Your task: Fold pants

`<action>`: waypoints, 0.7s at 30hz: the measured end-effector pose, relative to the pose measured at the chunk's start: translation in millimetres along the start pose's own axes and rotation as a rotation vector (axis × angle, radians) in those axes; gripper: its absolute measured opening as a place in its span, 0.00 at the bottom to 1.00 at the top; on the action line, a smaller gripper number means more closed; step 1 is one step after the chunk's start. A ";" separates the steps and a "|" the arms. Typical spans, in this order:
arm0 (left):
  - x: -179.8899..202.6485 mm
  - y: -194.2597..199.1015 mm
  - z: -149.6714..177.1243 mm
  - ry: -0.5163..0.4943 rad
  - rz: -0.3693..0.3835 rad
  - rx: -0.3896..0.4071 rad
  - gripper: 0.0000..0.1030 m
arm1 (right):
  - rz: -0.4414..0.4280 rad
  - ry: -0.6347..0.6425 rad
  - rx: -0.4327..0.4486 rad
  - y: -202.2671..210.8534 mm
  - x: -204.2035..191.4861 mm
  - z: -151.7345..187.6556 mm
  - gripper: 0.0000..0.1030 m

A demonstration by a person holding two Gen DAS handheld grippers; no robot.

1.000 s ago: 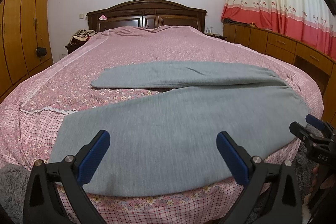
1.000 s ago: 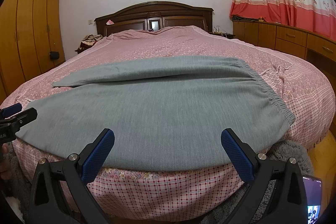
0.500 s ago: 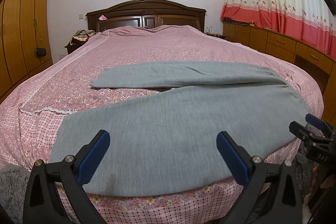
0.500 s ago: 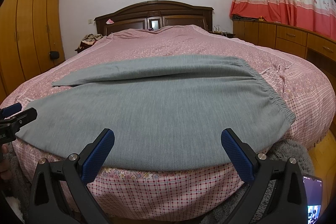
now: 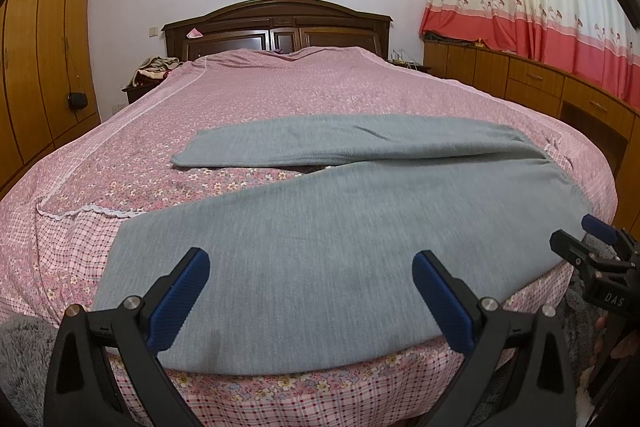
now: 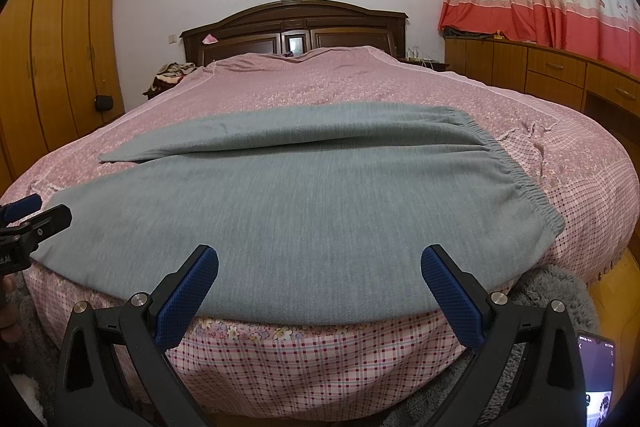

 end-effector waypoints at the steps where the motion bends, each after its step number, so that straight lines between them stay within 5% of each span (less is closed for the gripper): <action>1: 0.0 -0.5 0.1 -0.002 -0.002 -0.001 1.00 | 0.001 0.001 -0.001 -0.7 -0.5 -0.3 1.00; 10: -1.5 -15.0 -18.2 0.029 0.068 -0.052 1.00 | -0.129 0.064 0.023 14.2 -29.5 -43.2 1.00; 15: -4.4 -30.2 -36.2 0.030 0.115 -0.078 1.00 | -0.260 0.108 -0.058 16.0 -39.0 -80.1 1.00; 21: 4.8 -52.7 -75.1 -0.171 0.119 -0.047 1.00 | -0.383 0.242 -0.090 4.1 -23.3 -142.0 1.00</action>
Point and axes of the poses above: each gripper's, at about its wrist camera, not at the fingertips, and y roughly against the way its jaws point, x to its right, z to its underside, the point moved 2 cm from there along -y, roughly the way its jaws point, and after that the axes turned 11 degrees about -z, right-handed, at the moved point
